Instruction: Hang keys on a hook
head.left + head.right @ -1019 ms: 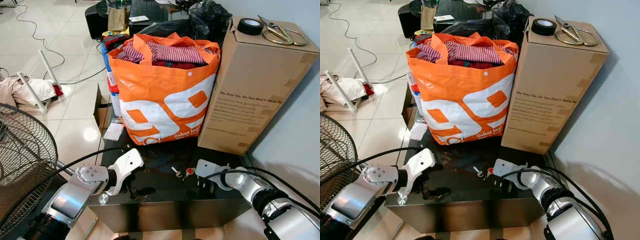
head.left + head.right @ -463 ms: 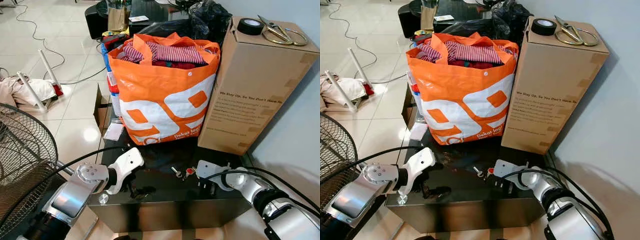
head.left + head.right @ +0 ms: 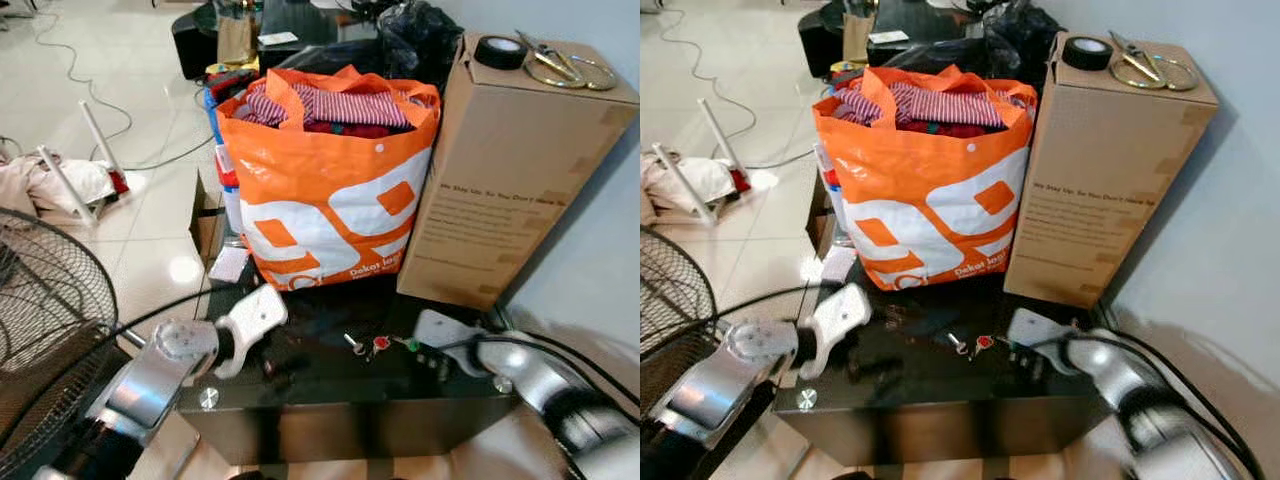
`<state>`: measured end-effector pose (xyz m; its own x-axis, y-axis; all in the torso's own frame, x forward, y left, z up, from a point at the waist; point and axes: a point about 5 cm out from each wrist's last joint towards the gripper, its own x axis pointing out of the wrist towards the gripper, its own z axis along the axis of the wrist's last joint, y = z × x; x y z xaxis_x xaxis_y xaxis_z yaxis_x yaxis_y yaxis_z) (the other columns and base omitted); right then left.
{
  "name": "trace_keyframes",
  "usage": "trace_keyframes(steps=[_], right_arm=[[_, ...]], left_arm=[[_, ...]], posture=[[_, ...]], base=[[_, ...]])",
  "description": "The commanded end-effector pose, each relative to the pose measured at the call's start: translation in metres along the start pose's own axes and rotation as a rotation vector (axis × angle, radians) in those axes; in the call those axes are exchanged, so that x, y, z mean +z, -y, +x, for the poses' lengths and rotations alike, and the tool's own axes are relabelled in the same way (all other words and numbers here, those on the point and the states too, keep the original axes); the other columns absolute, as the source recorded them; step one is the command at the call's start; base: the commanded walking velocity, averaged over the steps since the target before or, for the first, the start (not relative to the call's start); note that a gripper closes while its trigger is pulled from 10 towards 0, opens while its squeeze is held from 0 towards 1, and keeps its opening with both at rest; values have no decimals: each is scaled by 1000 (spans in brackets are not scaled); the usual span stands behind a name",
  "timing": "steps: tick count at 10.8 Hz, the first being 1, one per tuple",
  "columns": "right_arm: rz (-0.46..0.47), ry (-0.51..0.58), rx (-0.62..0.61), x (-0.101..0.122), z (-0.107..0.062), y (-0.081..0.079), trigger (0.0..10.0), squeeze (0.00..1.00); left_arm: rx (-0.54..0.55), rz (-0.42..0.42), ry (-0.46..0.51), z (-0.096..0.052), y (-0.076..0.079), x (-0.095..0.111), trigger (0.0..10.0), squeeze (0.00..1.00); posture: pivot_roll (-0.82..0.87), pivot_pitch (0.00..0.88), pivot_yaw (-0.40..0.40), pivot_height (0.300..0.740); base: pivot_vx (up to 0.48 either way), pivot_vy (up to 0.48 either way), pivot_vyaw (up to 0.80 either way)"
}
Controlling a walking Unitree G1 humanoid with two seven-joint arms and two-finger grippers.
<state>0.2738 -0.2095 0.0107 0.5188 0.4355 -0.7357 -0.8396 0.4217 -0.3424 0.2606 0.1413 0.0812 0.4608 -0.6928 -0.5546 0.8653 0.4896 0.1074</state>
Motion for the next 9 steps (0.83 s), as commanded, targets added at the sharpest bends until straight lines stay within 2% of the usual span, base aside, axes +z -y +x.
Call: trace_keyframes(steps=[1, 2, 4, 5, 7, 9], right_arm=[[15, 48, -22, 5, -7, 8, 0, 0], [89, 115, -93, 6, -24, 11, 0, 0], [418, 317, -374, 17, -58, 22, 0, 0], [586, 433, -508, 30, -71, 19, 0, 0], [763, 636, -677, 55, -87, 16, 0, 0], [852, 664, -728, 68, -90, 5, 0, 0]], left_arm=[[59, 22, 20, -3, -9, 5, 10000, 220], [138, 5, 85, -4, -13, 10, 10000, 208], [401, -48, 214, -15, -25, 12, 10000, 204], [523, -78, 286, -24, -26, 16, 10000, 208], [645, -131, 351, -31, -24, 21, 10000, 220], [652, -121, 368, -26, -15, 27, 10000, 224]], posture=[[-63, 0, 39, 740], [-68, 0, 46, 740], [-82, 0, 63, 740], [-87, 0, 70, 740], [-83, 0, 80, 740], [-80, 0, 72, 740]], base=[[0, 0, 0], [0, 0, 0], [0, 0, 0], [0, 0, 0], [0, 0, 0], [0, 0, 0]])
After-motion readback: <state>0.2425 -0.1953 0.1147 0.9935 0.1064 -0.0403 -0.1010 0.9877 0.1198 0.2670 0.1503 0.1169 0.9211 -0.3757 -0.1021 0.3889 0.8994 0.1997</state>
